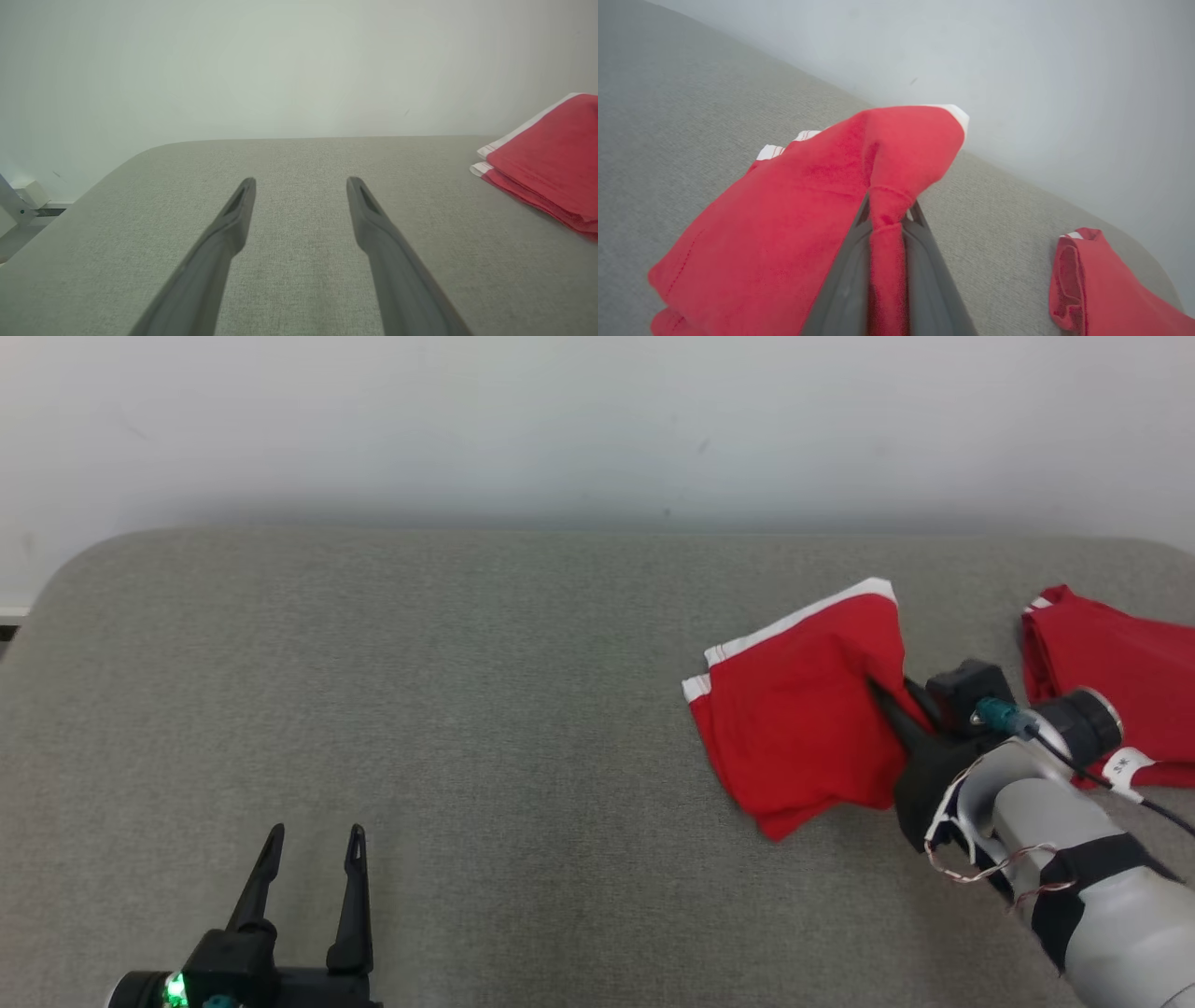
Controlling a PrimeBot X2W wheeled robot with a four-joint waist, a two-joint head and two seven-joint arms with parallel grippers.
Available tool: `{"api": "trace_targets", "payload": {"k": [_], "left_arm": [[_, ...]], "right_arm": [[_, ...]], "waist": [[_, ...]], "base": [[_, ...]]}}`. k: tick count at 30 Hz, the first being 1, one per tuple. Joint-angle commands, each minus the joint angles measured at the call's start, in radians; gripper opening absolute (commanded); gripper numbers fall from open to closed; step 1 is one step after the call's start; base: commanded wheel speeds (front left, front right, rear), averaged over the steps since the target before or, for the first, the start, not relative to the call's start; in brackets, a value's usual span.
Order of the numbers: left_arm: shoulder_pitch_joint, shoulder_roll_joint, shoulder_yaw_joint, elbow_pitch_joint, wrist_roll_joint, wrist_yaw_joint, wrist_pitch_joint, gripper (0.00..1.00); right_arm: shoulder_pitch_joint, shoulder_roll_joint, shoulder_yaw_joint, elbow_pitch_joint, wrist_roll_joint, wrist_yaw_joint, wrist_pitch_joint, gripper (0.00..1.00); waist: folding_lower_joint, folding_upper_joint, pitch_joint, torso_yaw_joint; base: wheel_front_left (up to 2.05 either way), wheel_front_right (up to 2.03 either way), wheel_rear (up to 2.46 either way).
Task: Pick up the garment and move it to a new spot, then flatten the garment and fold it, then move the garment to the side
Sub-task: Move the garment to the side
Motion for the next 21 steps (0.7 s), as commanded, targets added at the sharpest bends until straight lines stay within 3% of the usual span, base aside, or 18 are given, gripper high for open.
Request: {"api": "trace_targets", "payload": {"k": [1, 11, 21], "left_arm": [[-0.013, -0.001, -0.002, -0.009, 0.007, 0.001, -0.001, 1.00], [-0.056, 0.038, 0.005, -0.078, 0.036, 0.018, 0.014, 1.00], [-0.087, 0.075, 0.005, -0.142, 0.055, 0.027, 0.058, 1.00]], "right_arm": [[-0.030, -0.025, 0.024, -0.011, 0.006, -0.003, -0.001, 0.00], [-0.204, -0.188, 0.238, -0.060, 0.067, -0.003, 0.038, 0.00], [-0.332, -0.301, 0.314, -0.014, 0.148, -0.003, 0.067, 0.00]], "waist": [[0.0000, -0.0001, 0.055, -0.079], [0.0000, -0.0001, 0.156, -0.169], [0.0000, -0.0001, 0.245, -0.196]], "base": [[0.00, 0.00, 0.00], [0.00, 0.00, 0.00], [0.00, 0.00, 0.00]]}}
